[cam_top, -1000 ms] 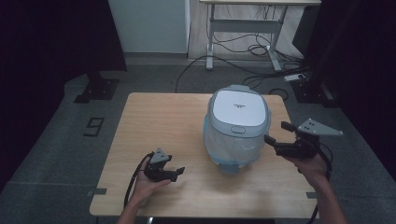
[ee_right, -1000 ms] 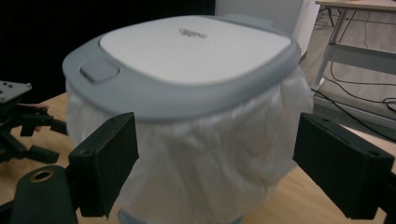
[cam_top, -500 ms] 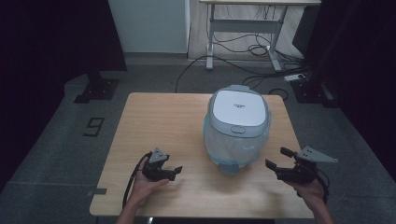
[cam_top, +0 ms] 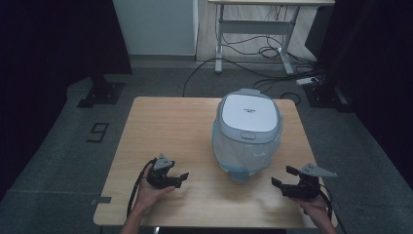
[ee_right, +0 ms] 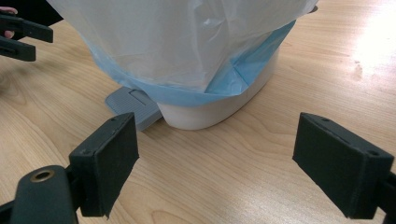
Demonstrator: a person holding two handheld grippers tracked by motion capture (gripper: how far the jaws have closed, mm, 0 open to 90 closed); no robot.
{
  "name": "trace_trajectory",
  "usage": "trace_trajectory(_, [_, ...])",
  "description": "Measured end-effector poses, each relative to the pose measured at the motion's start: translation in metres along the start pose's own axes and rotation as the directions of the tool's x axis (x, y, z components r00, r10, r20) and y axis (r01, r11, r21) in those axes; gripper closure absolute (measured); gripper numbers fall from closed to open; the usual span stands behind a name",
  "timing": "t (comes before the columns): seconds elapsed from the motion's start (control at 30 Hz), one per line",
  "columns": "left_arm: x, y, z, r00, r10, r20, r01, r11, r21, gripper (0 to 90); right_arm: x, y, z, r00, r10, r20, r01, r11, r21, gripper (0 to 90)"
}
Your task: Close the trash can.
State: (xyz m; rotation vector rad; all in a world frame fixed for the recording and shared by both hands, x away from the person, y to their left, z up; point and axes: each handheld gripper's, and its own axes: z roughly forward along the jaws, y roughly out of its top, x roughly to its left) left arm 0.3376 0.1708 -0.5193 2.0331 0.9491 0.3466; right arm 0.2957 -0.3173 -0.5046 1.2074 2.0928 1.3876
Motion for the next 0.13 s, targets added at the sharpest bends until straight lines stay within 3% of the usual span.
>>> trace_trajectory(0.13, [0.0008, -0.0002, -0.0007, 1.0000, -0.003, 0.000, 0.003, 1.0000, -0.002, 22.4, -0.0003, -0.0004, -0.0008, 1.0000, 0.000, 0.000, 0.000, 1.000, -0.007, 13.2])
